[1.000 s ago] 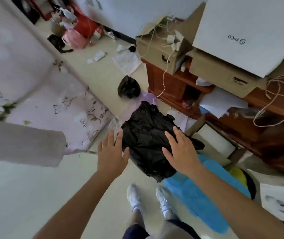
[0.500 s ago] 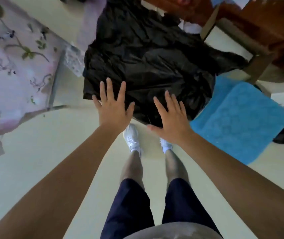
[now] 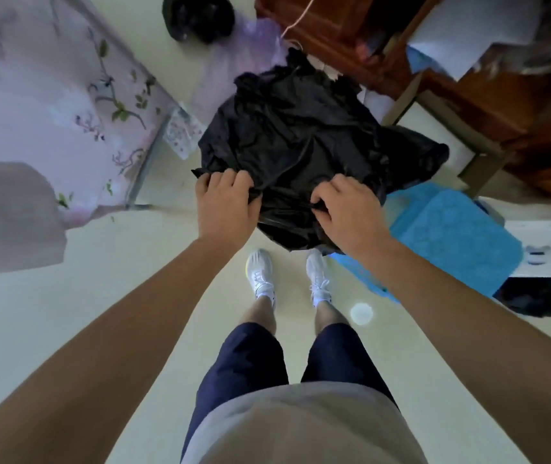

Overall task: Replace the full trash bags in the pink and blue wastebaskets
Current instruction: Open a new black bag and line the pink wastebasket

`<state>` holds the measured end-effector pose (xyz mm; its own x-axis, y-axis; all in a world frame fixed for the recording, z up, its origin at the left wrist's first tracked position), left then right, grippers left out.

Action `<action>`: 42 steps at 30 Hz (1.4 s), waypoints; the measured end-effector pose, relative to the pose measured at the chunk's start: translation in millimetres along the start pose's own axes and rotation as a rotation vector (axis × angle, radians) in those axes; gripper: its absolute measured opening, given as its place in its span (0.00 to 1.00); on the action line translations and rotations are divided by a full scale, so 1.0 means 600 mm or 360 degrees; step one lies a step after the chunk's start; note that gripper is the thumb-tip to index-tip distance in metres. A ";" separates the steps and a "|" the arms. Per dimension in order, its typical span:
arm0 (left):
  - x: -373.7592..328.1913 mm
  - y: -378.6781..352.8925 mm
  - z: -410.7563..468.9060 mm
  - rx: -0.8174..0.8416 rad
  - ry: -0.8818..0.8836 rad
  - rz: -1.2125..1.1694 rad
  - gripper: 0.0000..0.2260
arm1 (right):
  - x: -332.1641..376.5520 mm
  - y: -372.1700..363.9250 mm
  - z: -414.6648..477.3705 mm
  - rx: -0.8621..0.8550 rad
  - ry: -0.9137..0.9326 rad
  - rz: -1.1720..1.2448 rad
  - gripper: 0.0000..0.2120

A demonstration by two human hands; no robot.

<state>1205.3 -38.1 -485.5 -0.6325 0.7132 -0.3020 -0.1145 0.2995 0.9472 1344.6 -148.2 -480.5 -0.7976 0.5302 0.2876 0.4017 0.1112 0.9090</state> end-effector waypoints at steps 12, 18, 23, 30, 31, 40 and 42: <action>0.034 0.439 -0.233 -0.0677 0.0562 0.0259 0.09 | 0.304 0.233 -0.055 0.0180 0.0616 0.0120 0.26; 0.134 0.541 -0.517 -0.0956 0.1121 0.0353 0.09 | 0.558 0.174 -0.168 0.0668 0.0970 0.0143 0.45; 0.236 0.632 -0.776 -0.1251 0.1364 0.0522 0.04 | 0.797 0.104 -0.282 0.0843 0.1184 0.0222 0.32; 0.413 0.696 -1.113 -0.1431 0.1713 0.0564 0.10 | 1.171 -0.002 -0.457 0.0579 0.1574 0.0109 0.09; 0.434 0.700 -1.154 -0.1440 0.1759 0.0554 0.11 | 1.220 -0.015 -0.475 0.0596 0.1553 0.0152 0.07; 0.723 0.741 -1.264 -0.1286 0.1773 0.0468 0.08 | 1.541 -0.134 -0.458 0.1302 0.0811 0.0948 0.10; 0.808 0.752 -1.247 -0.1275 0.1746 0.0415 0.08 | 1.613 -0.152 -0.413 0.1333 0.0767 0.1067 0.11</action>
<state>273.9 -31.6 -123.6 -0.9339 -0.2791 -0.2237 -0.0689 -0.4732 0.8783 424.4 146.3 -210.4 -0.3298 0.3402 0.8806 0.8329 0.5439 0.1018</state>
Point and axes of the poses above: each hand's wrist, its own z-axis towards the middle knuckle, its own y-axis out of the back of the hand, x = y × z, the point moved 10 cm from there along z, towards the middle knuckle, and after that the axes turned 10 degrees about -y, right-handed, at the moved point
